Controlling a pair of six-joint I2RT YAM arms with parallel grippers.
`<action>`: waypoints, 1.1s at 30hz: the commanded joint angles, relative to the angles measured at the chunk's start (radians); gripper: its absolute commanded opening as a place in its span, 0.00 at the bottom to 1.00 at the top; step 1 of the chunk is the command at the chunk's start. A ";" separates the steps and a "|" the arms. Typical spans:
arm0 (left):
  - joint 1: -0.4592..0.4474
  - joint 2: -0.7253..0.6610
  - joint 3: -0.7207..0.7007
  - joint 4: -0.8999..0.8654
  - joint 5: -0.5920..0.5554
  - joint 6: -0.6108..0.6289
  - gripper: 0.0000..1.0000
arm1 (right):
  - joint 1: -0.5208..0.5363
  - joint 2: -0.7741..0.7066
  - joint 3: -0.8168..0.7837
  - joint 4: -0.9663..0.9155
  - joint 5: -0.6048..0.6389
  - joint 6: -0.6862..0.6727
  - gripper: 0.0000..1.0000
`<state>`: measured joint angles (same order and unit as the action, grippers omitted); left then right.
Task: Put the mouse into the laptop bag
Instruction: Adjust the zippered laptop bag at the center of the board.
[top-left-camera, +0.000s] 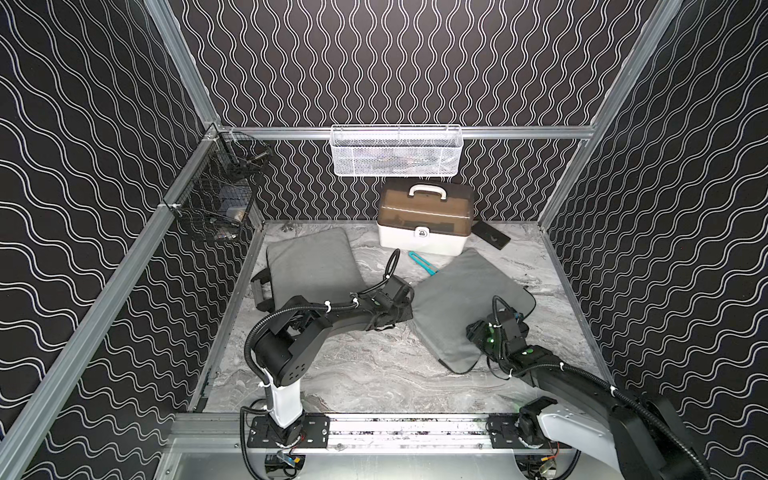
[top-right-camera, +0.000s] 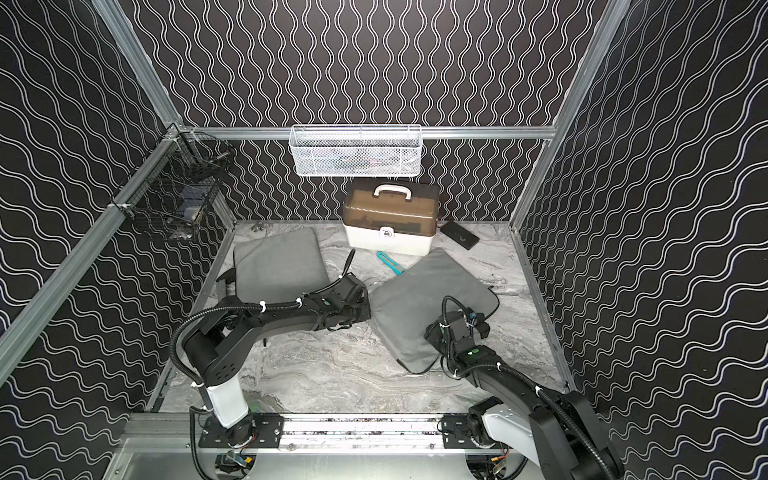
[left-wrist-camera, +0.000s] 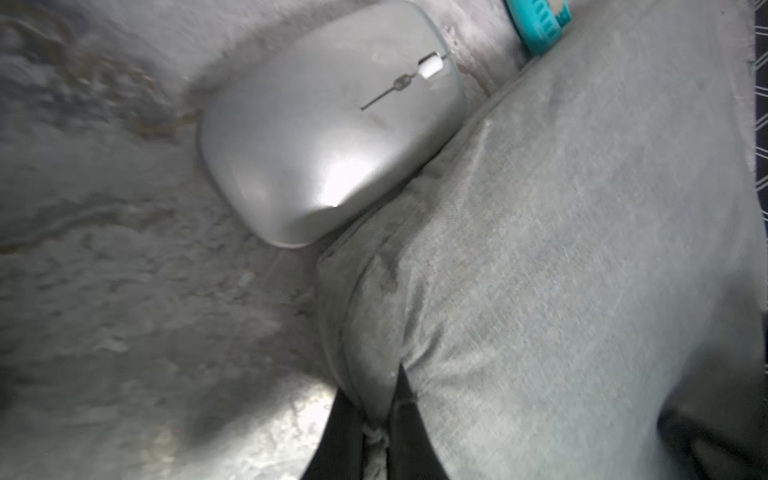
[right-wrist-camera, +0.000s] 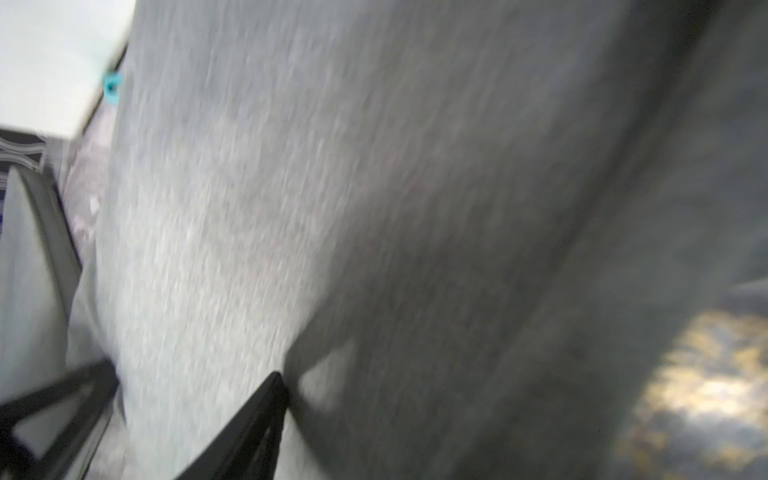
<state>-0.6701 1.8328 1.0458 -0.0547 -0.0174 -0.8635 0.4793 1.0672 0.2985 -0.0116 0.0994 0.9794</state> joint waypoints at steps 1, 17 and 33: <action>0.020 -0.001 0.009 -0.020 0.049 0.017 0.07 | 0.078 -0.002 -0.001 -0.014 -0.078 0.067 0.60; 0.118 0.140 0.206 -0.116 0.104 0.141 0.18 | 0.393 0.282 0.160 0.140 -0.018 0.116 0.68; 0.136 -0.115 0.114 -0.203 0.047 0.130 0.76 | 0.397 -0.007 0.223 -0.258 0.163 0.026 1.00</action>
<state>-0.5308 1.8179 1.2133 -0.2344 0.0307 -0.7097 0.8909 1.1370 0.5385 -0.1577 0.1600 1.0172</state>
